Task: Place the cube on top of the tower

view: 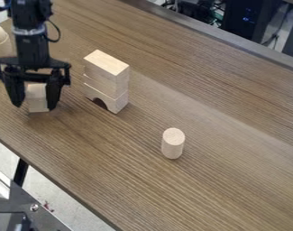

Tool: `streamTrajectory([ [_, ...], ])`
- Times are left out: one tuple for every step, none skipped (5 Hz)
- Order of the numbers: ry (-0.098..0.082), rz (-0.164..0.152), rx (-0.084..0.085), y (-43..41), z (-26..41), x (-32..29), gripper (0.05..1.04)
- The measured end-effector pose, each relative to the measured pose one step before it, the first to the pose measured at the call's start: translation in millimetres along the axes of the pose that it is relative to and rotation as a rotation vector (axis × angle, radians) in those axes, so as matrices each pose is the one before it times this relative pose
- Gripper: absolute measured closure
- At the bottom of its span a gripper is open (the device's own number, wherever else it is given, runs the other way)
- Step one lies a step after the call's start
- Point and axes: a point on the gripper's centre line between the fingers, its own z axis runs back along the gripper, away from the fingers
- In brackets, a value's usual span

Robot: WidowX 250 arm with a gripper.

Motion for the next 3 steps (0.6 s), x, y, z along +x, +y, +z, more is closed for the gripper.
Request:
streamTrajectory([
  [-0.0025, -0.0118, -0.0166, -2.32, 4.95, -2.12, 0.536],
  [-0.0695, 0.0049, 0.0093, 0.2, 26.58, 5.63, 0.536],
  [-0.1048, 0.019, 0.0121, 3.13, 43.22, 9.82, 0.536],
])
